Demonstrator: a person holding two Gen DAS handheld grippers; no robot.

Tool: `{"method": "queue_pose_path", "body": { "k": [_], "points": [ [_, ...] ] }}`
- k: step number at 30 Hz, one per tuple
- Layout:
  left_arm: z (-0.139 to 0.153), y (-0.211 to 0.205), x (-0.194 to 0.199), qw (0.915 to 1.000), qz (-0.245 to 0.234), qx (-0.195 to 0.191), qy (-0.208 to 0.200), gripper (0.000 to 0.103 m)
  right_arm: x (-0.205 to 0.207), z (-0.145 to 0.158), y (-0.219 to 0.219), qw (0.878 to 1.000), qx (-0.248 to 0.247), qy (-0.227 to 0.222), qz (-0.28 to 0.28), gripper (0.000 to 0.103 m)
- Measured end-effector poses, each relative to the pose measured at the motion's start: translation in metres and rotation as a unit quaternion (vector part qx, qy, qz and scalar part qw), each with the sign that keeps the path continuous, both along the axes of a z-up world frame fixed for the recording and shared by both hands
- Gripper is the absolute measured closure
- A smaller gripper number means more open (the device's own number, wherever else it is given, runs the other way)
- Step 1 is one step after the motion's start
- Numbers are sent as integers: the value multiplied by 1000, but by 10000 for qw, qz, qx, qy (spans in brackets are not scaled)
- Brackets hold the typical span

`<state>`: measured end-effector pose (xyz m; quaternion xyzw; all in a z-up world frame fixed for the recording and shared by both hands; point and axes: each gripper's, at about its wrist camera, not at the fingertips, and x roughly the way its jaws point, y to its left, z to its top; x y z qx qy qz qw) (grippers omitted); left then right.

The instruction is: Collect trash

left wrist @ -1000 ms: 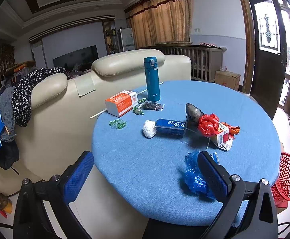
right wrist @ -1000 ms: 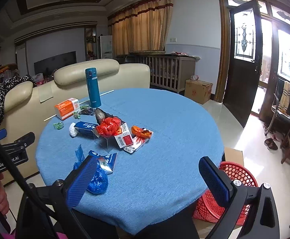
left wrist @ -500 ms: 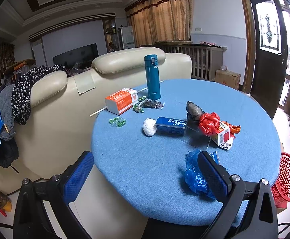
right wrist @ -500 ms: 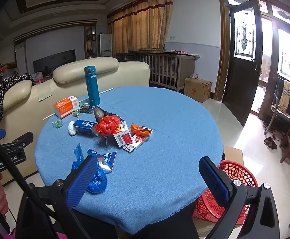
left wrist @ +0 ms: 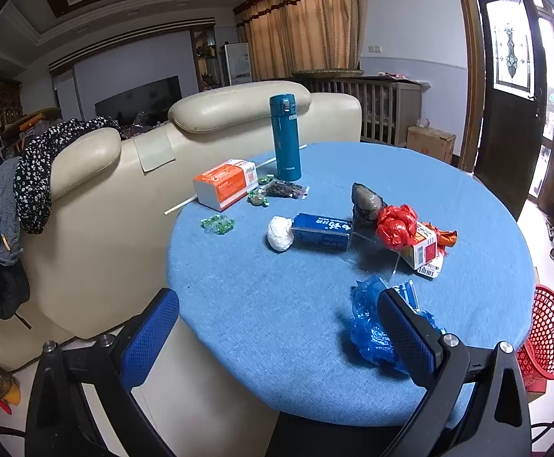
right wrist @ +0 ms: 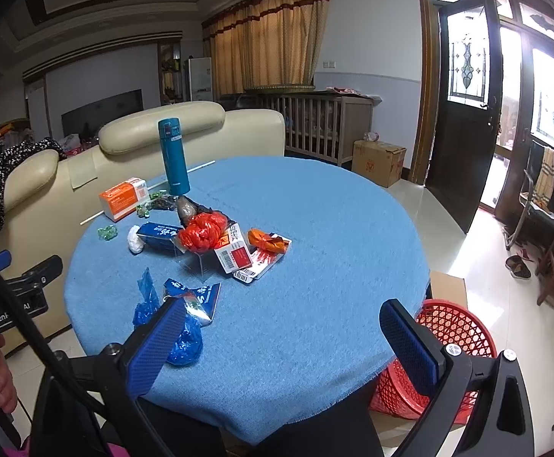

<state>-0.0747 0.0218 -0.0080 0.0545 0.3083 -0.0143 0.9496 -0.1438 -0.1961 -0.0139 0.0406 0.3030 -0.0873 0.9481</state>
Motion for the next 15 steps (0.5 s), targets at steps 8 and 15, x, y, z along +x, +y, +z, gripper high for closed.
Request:
{"method": "queue_pose_path", "body": {
  "k": [8,15],
  "points": [
    [-22,-22,21,9958,-668,-22,633,0,12,-6,-17,9996,139,188,-152,0],
    [-47,-60,40,9794,-1643,-91,1170,0,25,-16,-47,9975,442,325,-445,0]
  ]
}}
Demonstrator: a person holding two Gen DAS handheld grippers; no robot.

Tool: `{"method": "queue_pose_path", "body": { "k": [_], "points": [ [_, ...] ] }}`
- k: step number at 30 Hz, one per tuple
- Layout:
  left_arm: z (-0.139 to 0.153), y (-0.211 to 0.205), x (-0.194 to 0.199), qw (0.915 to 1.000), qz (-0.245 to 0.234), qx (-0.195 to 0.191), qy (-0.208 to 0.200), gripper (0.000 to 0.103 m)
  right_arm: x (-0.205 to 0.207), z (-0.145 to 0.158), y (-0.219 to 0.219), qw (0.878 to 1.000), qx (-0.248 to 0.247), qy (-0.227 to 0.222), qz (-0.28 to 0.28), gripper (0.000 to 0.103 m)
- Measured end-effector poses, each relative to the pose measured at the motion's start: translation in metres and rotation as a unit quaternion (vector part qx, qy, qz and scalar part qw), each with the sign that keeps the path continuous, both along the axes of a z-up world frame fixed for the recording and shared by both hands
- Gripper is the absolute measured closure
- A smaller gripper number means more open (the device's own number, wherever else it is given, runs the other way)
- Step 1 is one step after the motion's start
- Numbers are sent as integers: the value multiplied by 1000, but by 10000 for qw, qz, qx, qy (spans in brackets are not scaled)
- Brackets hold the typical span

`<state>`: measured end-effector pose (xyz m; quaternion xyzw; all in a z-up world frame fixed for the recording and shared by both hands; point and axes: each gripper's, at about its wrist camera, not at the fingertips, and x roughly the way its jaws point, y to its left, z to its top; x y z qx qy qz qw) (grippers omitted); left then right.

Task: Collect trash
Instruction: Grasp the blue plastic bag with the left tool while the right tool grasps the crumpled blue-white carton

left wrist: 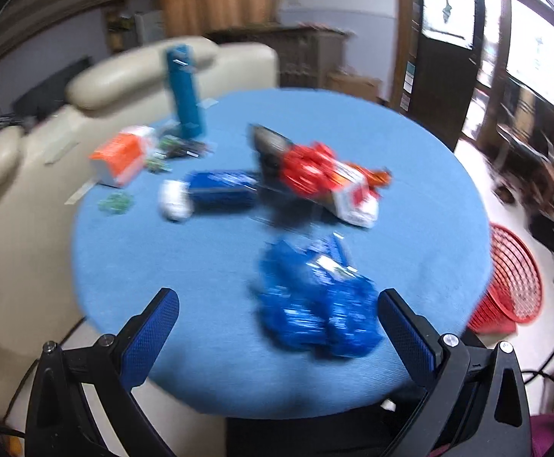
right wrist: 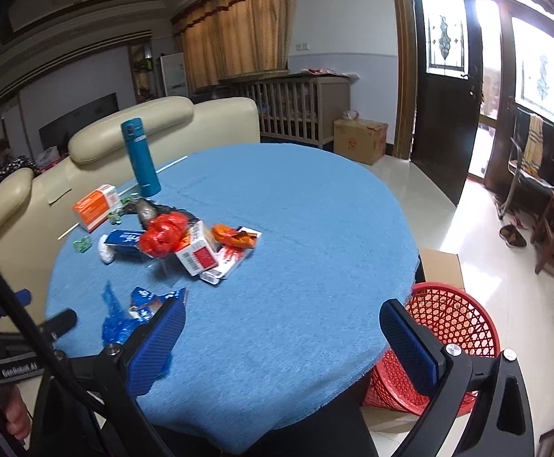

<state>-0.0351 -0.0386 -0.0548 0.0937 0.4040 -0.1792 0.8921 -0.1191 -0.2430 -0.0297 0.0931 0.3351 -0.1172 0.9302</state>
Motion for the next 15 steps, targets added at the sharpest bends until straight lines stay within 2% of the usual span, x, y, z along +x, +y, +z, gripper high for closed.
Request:
{"method": "queue_pose_path", "body": {
  "k": [3,7,8,12,15],
  "points": [
    [-18,-17,11,9987,-322,-32,386,0,9,-6,-4,10000,-55,25,55,0],
    [-36,-17,24,9972,-192,-173,699,0,22,-16,-8,9997,-82,175,160,0],
    [-38,-12,27,9968,-107,-261,751,5,27,-19,-9,9996,-57,223,190,0],
    [-46,2,36,9929,-28,-590,1037,37,43,-29,-10,9986,51,346,393,0],
    [-47,10,36,9913,-74,-777,1059,46,59,-36,-3,9966,174,459,660,1]
  ]
}}
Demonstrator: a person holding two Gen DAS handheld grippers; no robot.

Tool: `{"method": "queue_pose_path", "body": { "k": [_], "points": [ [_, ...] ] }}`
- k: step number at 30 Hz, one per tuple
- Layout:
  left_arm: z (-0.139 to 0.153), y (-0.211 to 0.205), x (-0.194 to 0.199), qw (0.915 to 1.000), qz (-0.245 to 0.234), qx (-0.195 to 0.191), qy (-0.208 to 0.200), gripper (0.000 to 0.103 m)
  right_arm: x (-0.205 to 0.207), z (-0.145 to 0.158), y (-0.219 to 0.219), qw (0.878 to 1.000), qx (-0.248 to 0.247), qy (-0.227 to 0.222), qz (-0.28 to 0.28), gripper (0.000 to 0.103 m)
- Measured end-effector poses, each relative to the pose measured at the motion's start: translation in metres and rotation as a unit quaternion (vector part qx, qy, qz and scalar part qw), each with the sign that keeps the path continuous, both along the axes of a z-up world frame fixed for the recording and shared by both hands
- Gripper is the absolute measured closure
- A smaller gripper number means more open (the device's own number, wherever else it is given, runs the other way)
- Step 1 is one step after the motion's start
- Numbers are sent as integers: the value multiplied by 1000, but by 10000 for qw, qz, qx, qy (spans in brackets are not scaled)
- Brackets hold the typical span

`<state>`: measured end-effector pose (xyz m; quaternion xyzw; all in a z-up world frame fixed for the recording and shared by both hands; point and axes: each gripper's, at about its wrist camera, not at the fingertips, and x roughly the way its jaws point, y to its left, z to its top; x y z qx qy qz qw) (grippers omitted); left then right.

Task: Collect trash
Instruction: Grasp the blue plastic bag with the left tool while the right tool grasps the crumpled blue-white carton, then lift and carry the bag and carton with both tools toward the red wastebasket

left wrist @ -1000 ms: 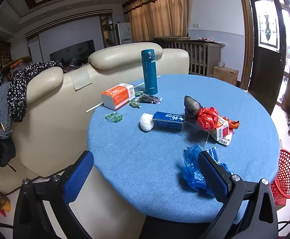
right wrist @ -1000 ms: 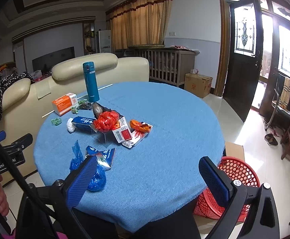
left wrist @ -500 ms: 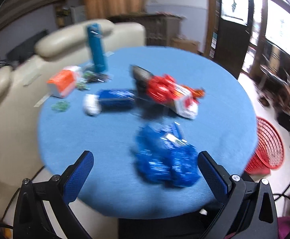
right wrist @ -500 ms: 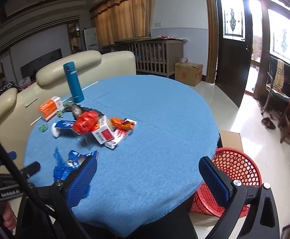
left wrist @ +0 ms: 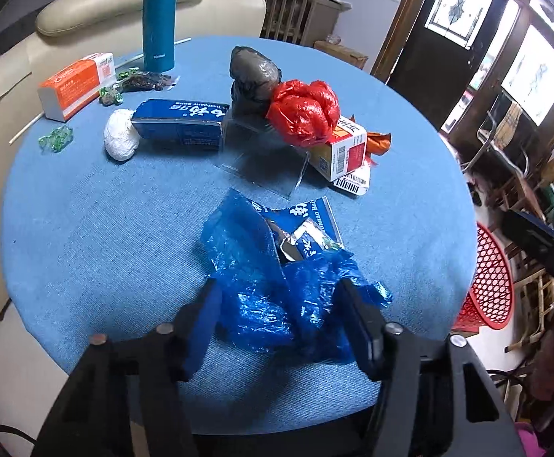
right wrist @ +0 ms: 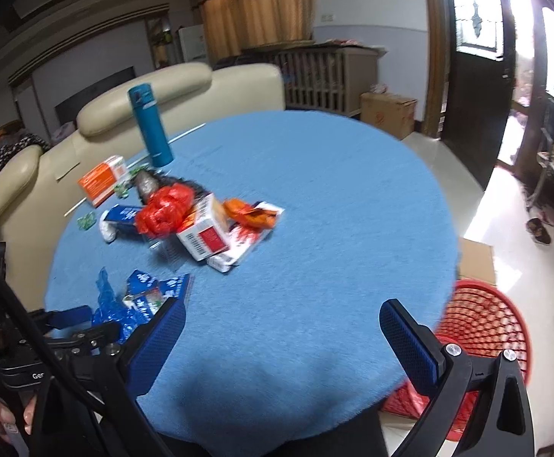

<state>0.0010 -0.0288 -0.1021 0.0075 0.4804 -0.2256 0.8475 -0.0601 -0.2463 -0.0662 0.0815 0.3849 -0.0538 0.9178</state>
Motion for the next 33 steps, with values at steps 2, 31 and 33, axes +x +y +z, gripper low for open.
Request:
{"method": "queue_pose_path", "body": {
  "k": [2,31,33],
  "points": [
    [2,3,-2,9999,-62,-18,-86,52,11,-5,6,9997,117,44,224,6],
    [18,64,11,9964,723,136,-414,85,113,-87,133,9667,167,1089,2309,54],
    [19,62,10,9963,706,199,-449,85,113,-90,137,9670,33,1058,2316,56]
  ]
}}
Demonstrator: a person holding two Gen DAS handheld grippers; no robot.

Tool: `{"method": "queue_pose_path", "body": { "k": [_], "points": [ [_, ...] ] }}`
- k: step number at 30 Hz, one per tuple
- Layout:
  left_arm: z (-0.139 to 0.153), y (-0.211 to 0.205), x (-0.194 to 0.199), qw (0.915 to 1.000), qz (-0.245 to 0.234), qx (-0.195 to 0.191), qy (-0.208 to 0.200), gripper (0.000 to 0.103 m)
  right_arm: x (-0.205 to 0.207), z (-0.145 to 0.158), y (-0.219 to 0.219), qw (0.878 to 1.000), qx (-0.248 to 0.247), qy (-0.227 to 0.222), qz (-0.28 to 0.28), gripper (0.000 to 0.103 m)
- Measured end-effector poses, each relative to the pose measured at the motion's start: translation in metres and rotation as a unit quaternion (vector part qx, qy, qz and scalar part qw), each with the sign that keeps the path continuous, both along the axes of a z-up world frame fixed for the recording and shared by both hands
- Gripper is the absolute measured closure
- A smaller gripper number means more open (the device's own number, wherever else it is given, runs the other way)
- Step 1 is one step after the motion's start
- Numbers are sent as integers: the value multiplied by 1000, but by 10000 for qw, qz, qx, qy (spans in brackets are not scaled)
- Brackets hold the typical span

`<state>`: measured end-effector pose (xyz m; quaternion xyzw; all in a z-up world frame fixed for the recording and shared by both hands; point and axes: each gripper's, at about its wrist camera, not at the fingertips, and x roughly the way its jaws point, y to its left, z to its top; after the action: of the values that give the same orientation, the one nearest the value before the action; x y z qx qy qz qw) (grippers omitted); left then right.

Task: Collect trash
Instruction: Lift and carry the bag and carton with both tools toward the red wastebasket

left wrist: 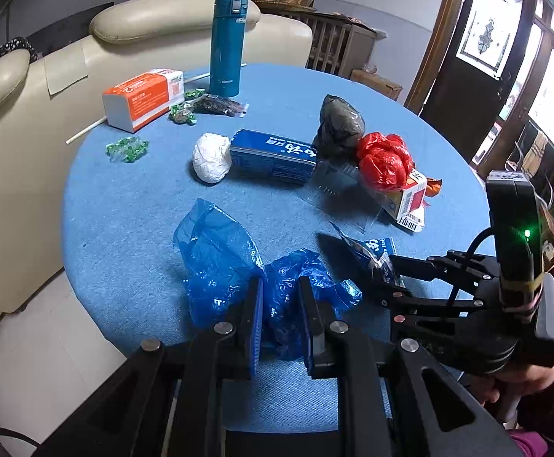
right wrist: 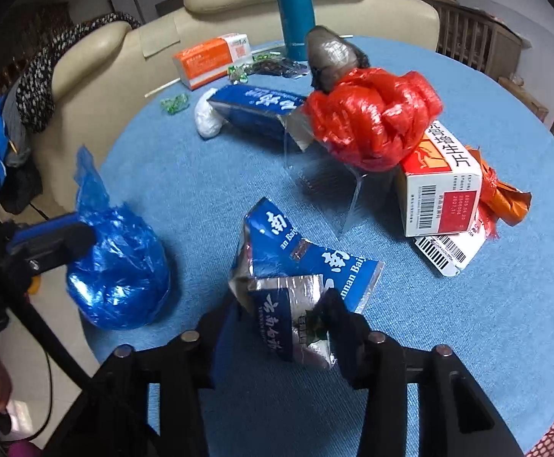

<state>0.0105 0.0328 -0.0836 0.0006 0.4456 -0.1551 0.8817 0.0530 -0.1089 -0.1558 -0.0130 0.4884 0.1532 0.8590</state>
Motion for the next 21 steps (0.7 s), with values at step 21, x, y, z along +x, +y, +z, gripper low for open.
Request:
{"method": "queue_pose_path", "body": {
  "k": [21],
  "points": [
    [24,-34,-19,9937,94,990,-523,84,-40,29,-63,9944,631,-337,-783,64]
  ]
}}
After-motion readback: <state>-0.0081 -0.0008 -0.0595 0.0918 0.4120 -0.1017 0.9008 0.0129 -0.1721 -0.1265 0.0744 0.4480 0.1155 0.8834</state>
